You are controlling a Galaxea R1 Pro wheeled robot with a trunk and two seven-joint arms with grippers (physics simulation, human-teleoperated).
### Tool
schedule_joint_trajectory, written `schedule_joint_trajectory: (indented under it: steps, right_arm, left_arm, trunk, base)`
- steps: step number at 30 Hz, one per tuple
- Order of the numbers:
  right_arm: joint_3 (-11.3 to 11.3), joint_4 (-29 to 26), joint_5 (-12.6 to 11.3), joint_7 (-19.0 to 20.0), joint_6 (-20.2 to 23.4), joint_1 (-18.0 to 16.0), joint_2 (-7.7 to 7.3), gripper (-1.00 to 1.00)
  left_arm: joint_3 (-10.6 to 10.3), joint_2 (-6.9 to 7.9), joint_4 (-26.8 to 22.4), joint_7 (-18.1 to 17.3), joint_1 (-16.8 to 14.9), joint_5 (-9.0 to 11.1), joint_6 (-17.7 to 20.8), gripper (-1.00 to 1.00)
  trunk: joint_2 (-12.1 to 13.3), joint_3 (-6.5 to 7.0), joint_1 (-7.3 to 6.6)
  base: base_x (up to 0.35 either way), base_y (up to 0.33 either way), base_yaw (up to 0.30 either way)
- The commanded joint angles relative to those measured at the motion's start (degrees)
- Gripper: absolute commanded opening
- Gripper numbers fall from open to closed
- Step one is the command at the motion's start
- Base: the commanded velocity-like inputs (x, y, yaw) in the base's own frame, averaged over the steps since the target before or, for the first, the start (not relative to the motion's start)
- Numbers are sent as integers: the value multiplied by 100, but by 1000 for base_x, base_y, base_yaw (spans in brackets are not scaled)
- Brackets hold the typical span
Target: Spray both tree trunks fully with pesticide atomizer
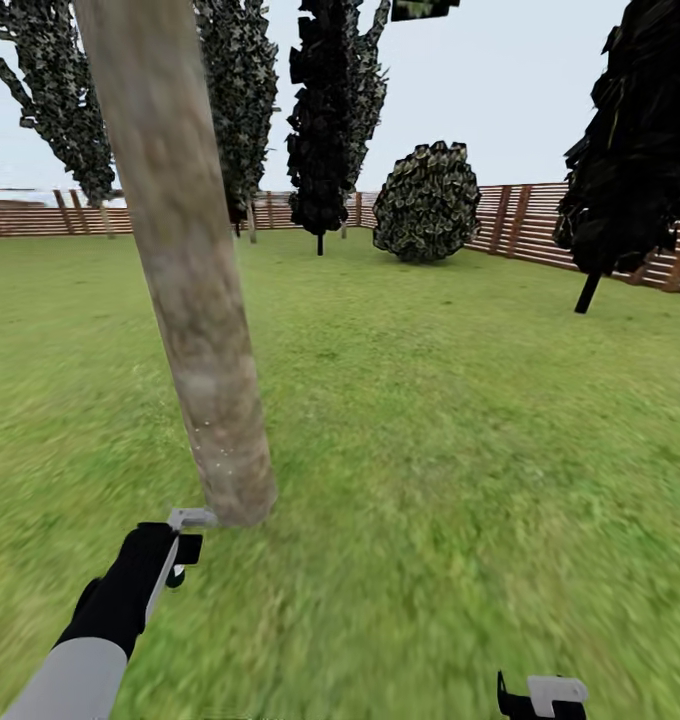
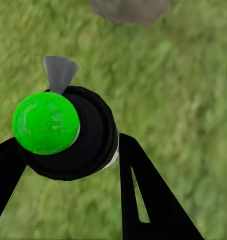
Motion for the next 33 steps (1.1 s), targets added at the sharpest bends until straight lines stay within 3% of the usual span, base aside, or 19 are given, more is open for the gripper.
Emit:
schedule_joint_trajectory:
  steps: [1,8,11,13,14,18,20,21,24,33]
  right_arm:
    - [-28,8,61,-34,-12,-4,-1,100]
    - [-23,8,63,-34,-12,-4,-1,100]
    - [-21,8,69,-26,-12,-4,-1,100]
    - [-20,8,70,-25,-12,-4,-1,100]
    - [-20,8,70,-18,-12,-4,-1,100]
    - [-25,8,70,-24,-12,-4,-1,100]
    - [-28,8,70,-25,-12,-4,-1,100]
    - [-29,8,70,-24,-12,-4,-2,100]
    - [-25,8,70,-25,-12,-4,-1,100]
    - [-20,8,70,-25,-12,-4,-1,100]
  left_arm:
    - [-1,3,-156,16,1,-35,22,-100]
    - [-14,-8,-706,-138,-33,-38,45,-100]
    - [-25,43,-752,-520,-456,-53,216,-100]
    - [-27,120,-761,-1033,-805,-77,706,-100]
    - [-84,240,-761,-1463,-1046,-84,922,-100]
    - [-609,320,-722,-1696,-1496,-82,1028,-100]
    - [-652,607,-684,-1734,-1583,-63,1061,-100]
    - [-659,839,-677,-1900,-1602,-53,1068,-100]
    - [-680,1082,-725,-2542,-1607,-95,1066,-100]
    - [-687,1057,-769,-2714,-1607,-96,1099,-100]
  trunk:
    - [-2,-6,0]
    - [-2,-6,0]
    - [-2,-6,0]
    - [-2,-6,0]
    - [-2,-6,0]
    - [-2,-6,0]
    - [-2,-6,0]
    - [-2,-6,0]
    - [-2,-6,0]
    - [-2,-6,0]
  base:
    - [99,-265,278]
    - [119,-135,250]
    - [6,-6,35]
    - [1,-1,7]
    - [0,0,0]
    - [0,0,0]
    - [0,0,0]
    - [0,0,0]
    - [0,0,0]
    - [59,-128,0]
